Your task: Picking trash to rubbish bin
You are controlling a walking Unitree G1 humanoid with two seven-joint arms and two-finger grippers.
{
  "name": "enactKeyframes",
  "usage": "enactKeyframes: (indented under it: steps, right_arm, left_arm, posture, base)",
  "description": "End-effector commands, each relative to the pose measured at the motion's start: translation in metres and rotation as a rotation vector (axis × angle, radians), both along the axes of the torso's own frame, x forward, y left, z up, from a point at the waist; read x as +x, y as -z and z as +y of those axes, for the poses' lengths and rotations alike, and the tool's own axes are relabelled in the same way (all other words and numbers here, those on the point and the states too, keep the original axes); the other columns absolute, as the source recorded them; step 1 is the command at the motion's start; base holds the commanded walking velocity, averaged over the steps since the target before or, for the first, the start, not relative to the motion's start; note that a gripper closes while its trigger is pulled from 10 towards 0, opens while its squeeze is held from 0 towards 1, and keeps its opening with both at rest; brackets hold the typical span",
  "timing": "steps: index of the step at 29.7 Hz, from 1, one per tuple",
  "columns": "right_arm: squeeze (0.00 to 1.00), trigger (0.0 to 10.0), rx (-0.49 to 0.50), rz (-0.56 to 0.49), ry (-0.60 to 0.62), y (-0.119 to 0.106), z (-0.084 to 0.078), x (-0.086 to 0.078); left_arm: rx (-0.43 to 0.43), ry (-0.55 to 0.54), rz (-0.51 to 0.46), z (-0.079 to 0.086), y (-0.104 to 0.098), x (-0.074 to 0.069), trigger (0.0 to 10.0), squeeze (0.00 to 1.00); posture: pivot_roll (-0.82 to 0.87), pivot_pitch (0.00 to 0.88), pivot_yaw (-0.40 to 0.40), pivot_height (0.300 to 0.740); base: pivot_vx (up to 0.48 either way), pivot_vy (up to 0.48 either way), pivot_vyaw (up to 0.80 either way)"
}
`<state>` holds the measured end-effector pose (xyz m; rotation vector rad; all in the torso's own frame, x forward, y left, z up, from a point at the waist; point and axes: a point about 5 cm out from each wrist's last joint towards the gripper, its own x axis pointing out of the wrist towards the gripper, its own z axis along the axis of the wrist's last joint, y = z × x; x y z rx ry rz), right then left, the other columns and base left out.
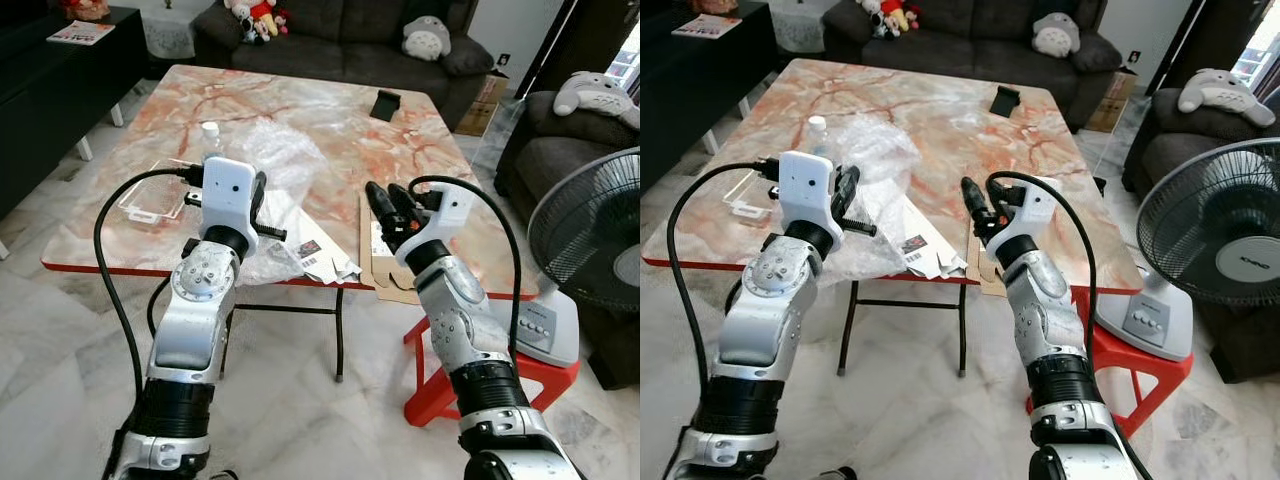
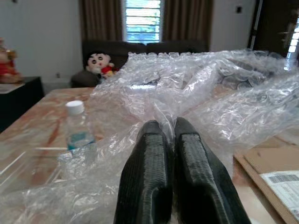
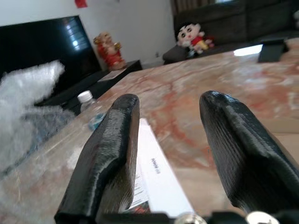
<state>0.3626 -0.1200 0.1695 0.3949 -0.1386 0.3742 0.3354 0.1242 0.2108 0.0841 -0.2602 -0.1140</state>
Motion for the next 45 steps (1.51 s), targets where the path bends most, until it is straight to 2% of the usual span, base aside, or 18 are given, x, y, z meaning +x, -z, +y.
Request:
enactKeyframes:
  steps: [1,3,4,6,12,21,45]
  right_arm:
    - [0.00,10.0,-0.042,-0.017,0.039,-0.002,-0.006,0.003]
    - [0.00,10.0,-0.045,-0.017,0.040,-0.002,-0.006,0.003]
    - [0.00,10.0,-0.038,-0.013,0.067,0.001,-0.009,0.003]
    - [0.00,10.0,-0.051,-0.004,0.094,0.005,-0.012,0.004]
    - [0.00,10.0,-0.075,0.007,0.108,0.012,-0.014,0.003]
    - [0.00,10.0,-0.069,0.005,0.124,0.016,-0.015,0.003]
    - [0.00,10.0,-0.049,0.017,0.146,0.020,-0.021,0.003]
  left_arm:
    - [-0.003,-0.023,-0.015,-0.002,0.006,0.003,10.0,0.00]
    - [-0.003,-0.026,-0.015,-0.002,0.007,0.003,10.0,0.00]
    - [0.018,-0.041,-0.010,0.000,0.017,0.004,10.0,0.00]
    - [-0.019,-0.058,-0.017,0.003,0.024,0.004,10.0,0.00]
    - [-0.012,-0.097,-0.013,0.004,0.033,0.005,10.0,0.00]
    - [-0.003,-0.078,-0.030,-0.002,0.038,0.007,10.0,0.00]
    - [-0.013,-0.092,-0.033,0.001,0.041,0.011,10.0,0.00]
  posture:
    - [0.00,0.000,-0.123,0.740]
    - [0.00,0.000,-0.123,0.740]
    - [0.00,0.000,-0.114,0.740]
    - [0.00,0.000,-0.112,0.740]
    - [0.00,0.000,-0.105,0.740]
    - [0.00,0.000,-0.089,0.740]
    - [0.00,0.015,-0.088,0.740]
  base:
    - [0.000,0.000,0.00]
    - [0.000,0.000,0.00]
    - [0.000,0.000,0.00]
    - [0.000,0.000,0.00]
    - [0.000,0.000,0.00]
    - [0.000,0.000,0.00]
    - [0.000,0.000,0.00]
